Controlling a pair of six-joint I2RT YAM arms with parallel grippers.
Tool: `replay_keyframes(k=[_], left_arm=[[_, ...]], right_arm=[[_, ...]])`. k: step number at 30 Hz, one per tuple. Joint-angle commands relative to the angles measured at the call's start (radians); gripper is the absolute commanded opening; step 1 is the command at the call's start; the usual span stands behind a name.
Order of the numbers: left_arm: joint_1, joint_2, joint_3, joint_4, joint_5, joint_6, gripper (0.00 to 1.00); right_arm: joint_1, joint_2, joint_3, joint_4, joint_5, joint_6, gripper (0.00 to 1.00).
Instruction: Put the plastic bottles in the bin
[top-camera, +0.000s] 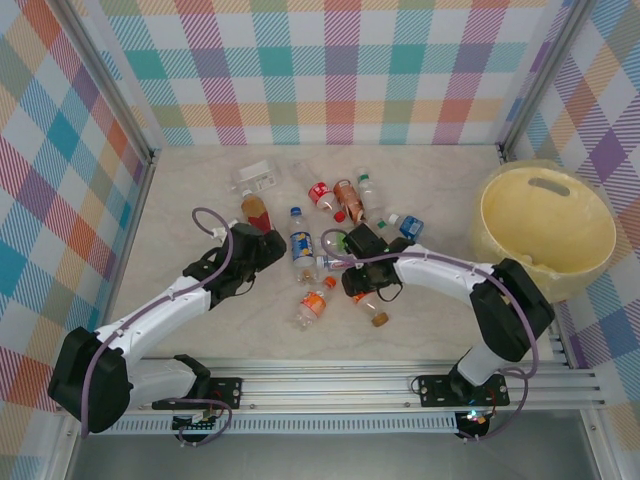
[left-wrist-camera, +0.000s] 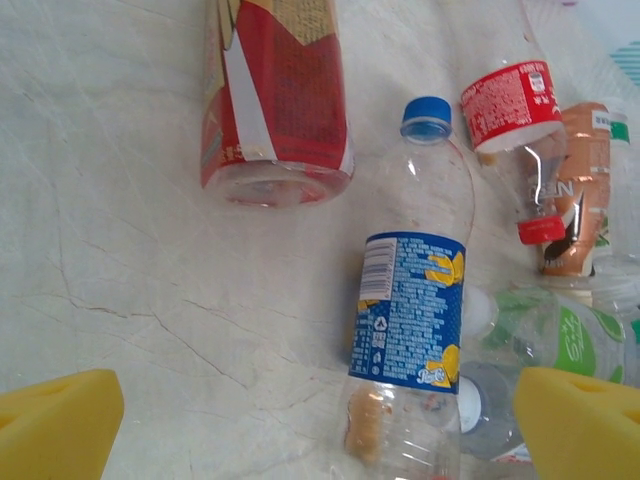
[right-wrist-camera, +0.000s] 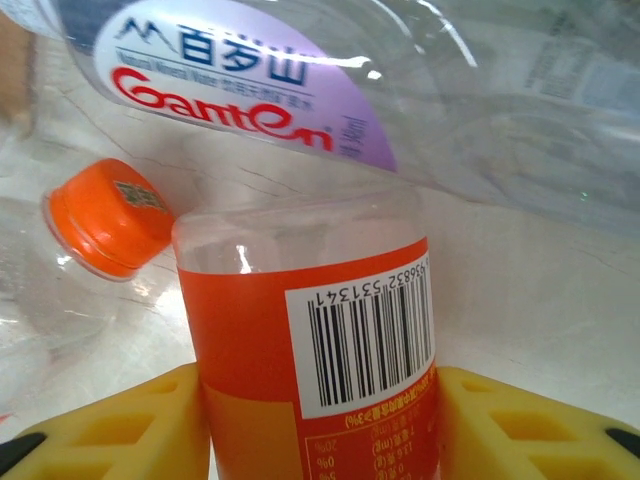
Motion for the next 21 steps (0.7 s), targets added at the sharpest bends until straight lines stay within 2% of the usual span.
replay_keyframes(k=[1,7,12,17,21], left_arm=[[0.013,-0.014,0.03,0.048,0.071,0.038,1.0],[0.012,-0.004,0.038,0.11,0.144,0.091,1.0],[0.012,0.006,0.036,0.11,0.15,0.093,1.0],[0.012,0.008,0.037,0.109,0.144,0.091,1.0],[0.012,0.02,0.037,0.112,0.161,0.091,1.0]], right_arm=[[0.001,-0.08,-0.031,0.004,0.068,-0.006,0.46],[0.001,-0.199,-0.065,0.038,0.114,0.004,0.44],[0.002,-0.249,-0.115,0.115,0.132,0.016,0.43],[0.002,-0.24,-0.121,0.109,0.155,0.051,0.42],[0.002,-0.307,-0.127,0.153,0.206,0.063,0.41]])
